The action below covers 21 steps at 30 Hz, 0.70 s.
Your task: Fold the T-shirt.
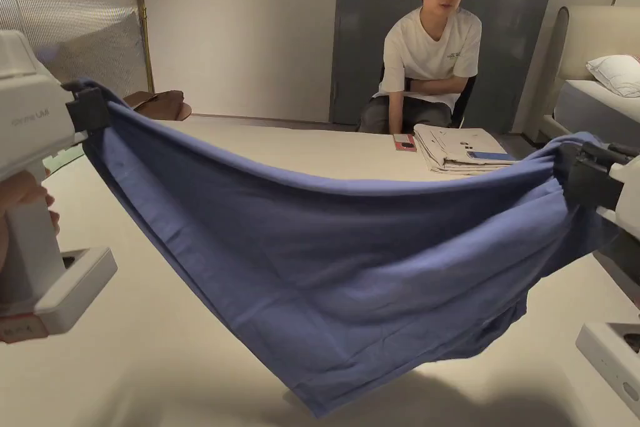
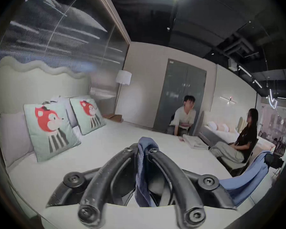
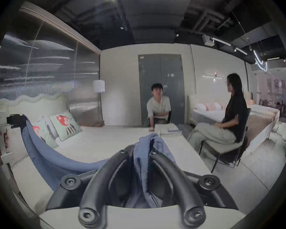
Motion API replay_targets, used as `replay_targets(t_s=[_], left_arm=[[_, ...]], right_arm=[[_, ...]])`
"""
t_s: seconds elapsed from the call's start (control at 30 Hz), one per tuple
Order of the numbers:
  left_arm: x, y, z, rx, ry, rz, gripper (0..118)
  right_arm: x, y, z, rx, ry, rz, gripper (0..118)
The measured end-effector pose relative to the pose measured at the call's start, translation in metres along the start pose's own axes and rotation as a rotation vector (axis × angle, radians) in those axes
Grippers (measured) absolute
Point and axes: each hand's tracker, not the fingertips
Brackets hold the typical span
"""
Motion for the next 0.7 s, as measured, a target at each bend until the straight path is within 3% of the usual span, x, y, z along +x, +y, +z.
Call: replay_targets(t_s=[0.23,0.7], left_arm=[[0.016,0.041,-0.074,0.028,-0.038,0.047,2],[0.044,0.06,-0.225,0.053,-0.06,0.056,2]], right_arm=[[0.004,0.046,-0.05,0.055,-0.03,0.049,13],[0.023,0.069,-0.184,0.122,-0.081,0.053,13]])
